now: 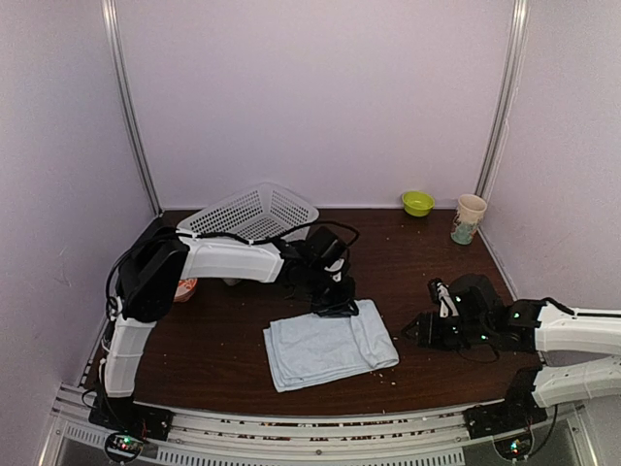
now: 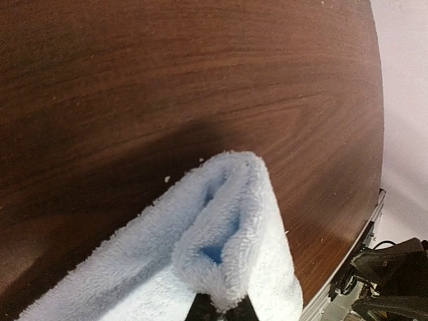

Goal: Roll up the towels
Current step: Roll the towel at the center of the board.

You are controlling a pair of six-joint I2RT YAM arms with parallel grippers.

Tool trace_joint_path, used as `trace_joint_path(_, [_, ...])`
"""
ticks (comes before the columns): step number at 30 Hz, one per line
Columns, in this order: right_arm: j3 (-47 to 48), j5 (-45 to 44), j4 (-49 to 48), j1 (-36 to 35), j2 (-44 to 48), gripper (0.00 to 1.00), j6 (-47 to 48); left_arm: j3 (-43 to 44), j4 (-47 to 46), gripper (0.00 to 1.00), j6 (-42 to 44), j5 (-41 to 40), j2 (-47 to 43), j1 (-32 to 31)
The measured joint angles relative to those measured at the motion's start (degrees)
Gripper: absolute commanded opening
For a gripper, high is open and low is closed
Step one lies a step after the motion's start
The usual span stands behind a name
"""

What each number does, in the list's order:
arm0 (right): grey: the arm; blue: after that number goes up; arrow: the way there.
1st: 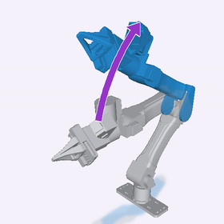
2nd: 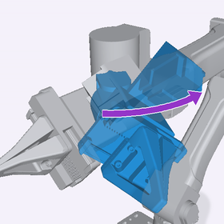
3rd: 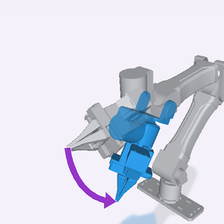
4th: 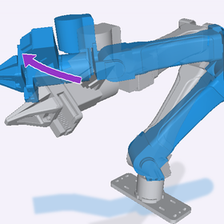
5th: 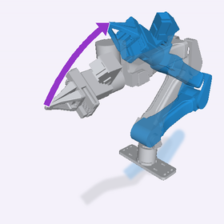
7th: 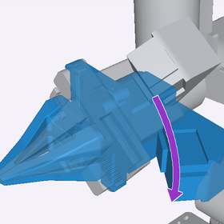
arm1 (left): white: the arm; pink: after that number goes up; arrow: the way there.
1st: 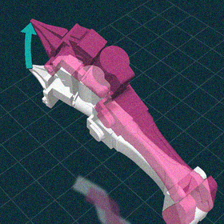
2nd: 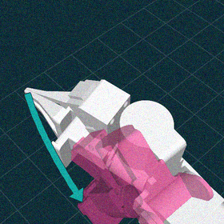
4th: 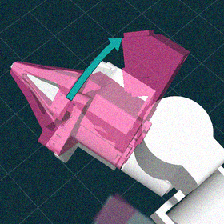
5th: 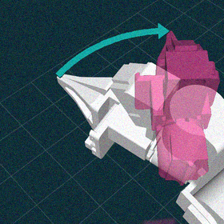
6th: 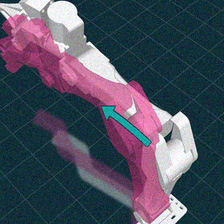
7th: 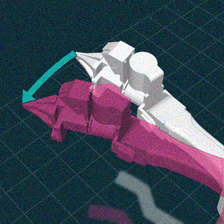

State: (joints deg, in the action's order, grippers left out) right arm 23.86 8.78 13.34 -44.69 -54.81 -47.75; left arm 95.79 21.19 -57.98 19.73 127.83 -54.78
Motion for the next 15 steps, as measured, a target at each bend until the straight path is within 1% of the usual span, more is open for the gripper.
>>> trace_joint_path(4, [0.0,0.76,-0.28,0.07,-1.03,0.48,0.09,-0.74,-4.24,0.0,0.0,0.85,-0.44,0.0])
trace_joint_path(10, [-0.15,4.02,-1.95,0.07,-5.57,0.48,0.87,-2.71,-10.86,0.0,-0.07,2.19,-0.83,0.17])
trace_joint_path(15, [-0.66,6.01,-2.89,-0.68,-7.32,0.48,0.87,-5.77,-13.27,0.01,-0.26,2.84,-0.81,0.85])
